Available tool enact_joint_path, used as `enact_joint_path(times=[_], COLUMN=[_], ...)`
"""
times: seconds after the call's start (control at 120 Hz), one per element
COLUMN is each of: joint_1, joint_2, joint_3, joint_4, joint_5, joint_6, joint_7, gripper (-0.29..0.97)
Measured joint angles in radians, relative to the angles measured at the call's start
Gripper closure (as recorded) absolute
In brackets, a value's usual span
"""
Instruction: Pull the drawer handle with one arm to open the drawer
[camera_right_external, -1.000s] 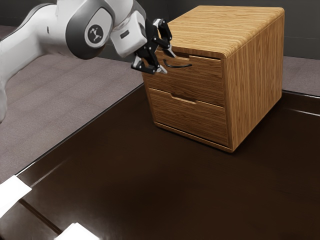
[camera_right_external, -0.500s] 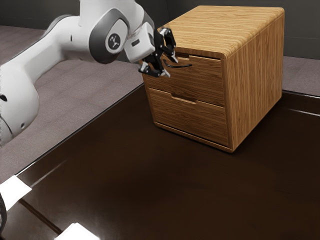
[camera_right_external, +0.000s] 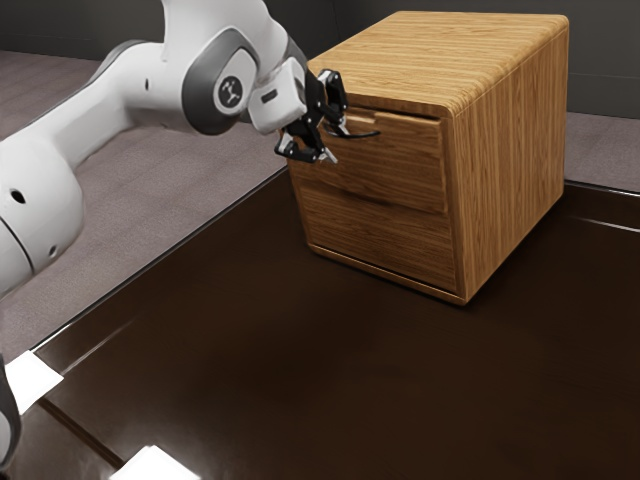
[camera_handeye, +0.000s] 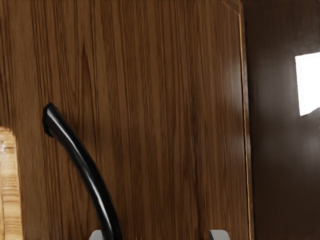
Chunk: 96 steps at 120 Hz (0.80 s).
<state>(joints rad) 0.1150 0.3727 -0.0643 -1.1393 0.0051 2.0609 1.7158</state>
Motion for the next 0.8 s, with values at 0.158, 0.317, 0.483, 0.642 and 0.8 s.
enact_joint_path(times=[0.158,0.317,0.483,0.642,0.8], joint_1=[-0.003,-0.003,0.002,0.012,0.019], joint_2=[-0.033,-0.123,-0.210,-0.282,-0.337], joint_3=[0.001,0.000,0.002,-0.002,0.001], joint_4=[-0.052,-0.156,-0.271,-0.363,-0.423], joint_5=[0.001,0.002,0.000,0.002,0.001], joint_6=[-0.002,-0.003,-0.002,0.000,-0.004], joint_7=[0.004,0.006,0.008,0.006,0.004], gripper=[0.69,0.74,0.74,0.79,0.80])
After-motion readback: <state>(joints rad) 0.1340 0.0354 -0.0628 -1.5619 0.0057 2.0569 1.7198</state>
